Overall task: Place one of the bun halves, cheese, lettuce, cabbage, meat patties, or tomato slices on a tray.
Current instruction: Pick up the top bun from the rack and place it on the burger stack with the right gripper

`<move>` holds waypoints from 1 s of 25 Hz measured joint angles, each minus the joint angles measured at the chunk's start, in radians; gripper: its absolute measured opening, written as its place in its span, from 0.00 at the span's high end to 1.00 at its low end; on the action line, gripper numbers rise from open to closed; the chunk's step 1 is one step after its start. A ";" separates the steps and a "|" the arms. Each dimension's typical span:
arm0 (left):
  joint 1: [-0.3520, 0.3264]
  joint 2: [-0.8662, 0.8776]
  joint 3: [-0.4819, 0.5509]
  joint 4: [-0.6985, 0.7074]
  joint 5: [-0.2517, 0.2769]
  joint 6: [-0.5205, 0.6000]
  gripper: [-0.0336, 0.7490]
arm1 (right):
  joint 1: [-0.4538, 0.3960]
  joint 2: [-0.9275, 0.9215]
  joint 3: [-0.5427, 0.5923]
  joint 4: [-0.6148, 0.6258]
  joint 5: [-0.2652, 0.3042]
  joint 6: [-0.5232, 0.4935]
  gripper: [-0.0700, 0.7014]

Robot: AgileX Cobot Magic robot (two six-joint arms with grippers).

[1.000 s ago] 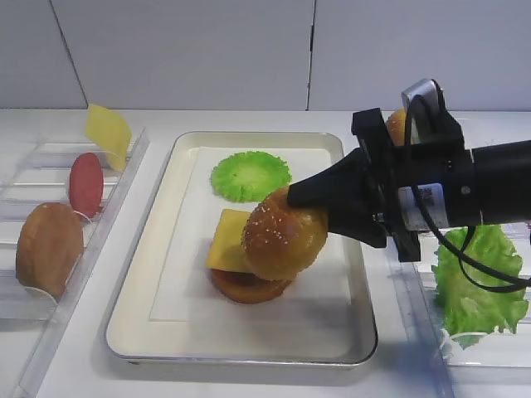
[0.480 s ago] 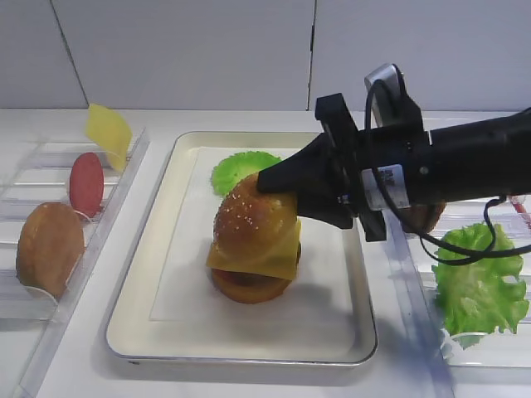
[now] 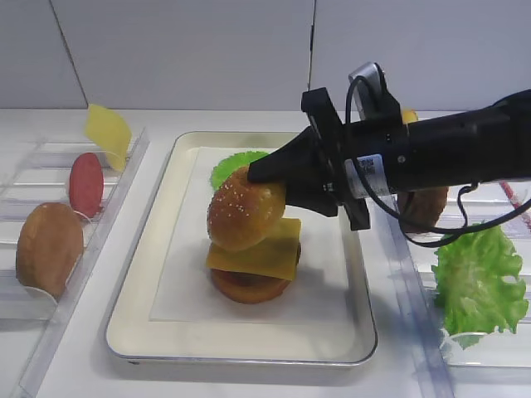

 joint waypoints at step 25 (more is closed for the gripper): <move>0.000 0.000 0.000 0.000 0.000 0.000 0.28 | 0.000 0.063 -0.004 0.000 -0.010 -0.041 0.57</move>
